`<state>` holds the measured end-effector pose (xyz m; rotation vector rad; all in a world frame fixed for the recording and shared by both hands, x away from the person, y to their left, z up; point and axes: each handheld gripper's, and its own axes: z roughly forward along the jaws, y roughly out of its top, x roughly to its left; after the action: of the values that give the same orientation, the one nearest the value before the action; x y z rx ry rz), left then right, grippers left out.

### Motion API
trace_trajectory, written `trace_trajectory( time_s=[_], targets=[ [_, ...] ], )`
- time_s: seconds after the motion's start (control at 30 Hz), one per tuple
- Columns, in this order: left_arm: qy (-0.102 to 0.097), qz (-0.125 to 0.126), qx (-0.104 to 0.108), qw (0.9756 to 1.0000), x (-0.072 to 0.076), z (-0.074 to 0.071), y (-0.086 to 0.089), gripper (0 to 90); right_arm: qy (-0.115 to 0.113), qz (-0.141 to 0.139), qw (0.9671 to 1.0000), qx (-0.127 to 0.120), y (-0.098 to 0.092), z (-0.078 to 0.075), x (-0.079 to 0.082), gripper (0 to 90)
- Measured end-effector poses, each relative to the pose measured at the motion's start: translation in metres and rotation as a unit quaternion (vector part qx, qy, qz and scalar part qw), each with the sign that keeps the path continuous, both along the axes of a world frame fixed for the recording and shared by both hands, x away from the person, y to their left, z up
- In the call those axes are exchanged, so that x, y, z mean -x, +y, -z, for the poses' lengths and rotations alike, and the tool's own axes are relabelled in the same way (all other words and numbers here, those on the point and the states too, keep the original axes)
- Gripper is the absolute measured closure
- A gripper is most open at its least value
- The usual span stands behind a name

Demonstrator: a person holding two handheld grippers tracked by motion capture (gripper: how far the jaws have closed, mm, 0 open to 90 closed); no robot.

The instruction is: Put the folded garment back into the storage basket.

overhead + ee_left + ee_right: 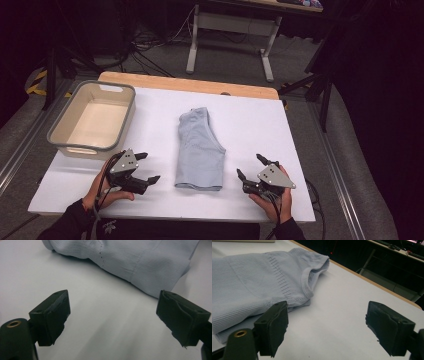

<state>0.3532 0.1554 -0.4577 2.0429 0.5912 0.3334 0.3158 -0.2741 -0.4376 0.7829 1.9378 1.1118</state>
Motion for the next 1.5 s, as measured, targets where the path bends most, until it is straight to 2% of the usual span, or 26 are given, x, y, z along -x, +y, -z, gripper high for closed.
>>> trace_trajectory(
  time_s=[0.13, 0.2, 0.33, 0.4, 0.7, 0.87, 1.2, 1.33, 1.5],
  targets=[
    [0.04, 0.009, 0.012, 0.9991, -0.005, 0.002, -0.008, 10.9, 0.002, -0.002, 1.0, 0.006, 0.001, 0.001, -0.001, 19.6],
    [0.047, 0.013, 0.012, 0.9987, -0.006, 0.002, -0.011, 10.9, 0.002, -0.003, 1.0, 0.008, 0.002, 0.002, -0.001, 19.7],
    [0.051, 0.02, 0.009, 0.9984, -0.009, 0.001, -0.019, 10.6, 0.004, -0.004, 0.9999, 0.01, 0.003, 0.002, -0.001, 19.7],
    [0.058, 0.022, 0.016, 0.998, -0.01, 0.0, -0.022, 10.1, 0.004, -0.004, 0.9999, 0.014, 0.004, 0.003, -0.001, 19.6],
    [0.06, 0.025, 0.01, 0.9978, -0.021, -0.002, -0.032, 9.6, 0.013, -0.01, 0.9997, 0.018, 0.008, 0.005, -0.001, 20.1],
    [0.067, 0.028, 0.006, 0.9973, -0.027, -0.002, -0.039, 9.7, 0.012, -0.023, 0.9995, 0.018, 0.011, 0.006, 0.0, 20.5],
    [0.065, 0.039, 0.02, 0.997, -0.037, -0.008, -0.053, 9.7, 0.016, -0.025, 0.9991, 0.029, 0.015, 0.008, -0.001, 20.7],
    [0.078, 0.044, 0.031, 0.9955, -0.045, -0.01, -0.063, 9.7, 0.017, -0.024, 0.9991, 0.029, 0.016, 0.008, -0.002, 21.0],
    [0.097, 0.041, 0.031, 0.9939, -0.056, -0.006, -0.076, 9.8, 0.017, -0.019, 0.9993, 0.029, 0.018, 0.008, -0.004, 21.4]
  ],
)
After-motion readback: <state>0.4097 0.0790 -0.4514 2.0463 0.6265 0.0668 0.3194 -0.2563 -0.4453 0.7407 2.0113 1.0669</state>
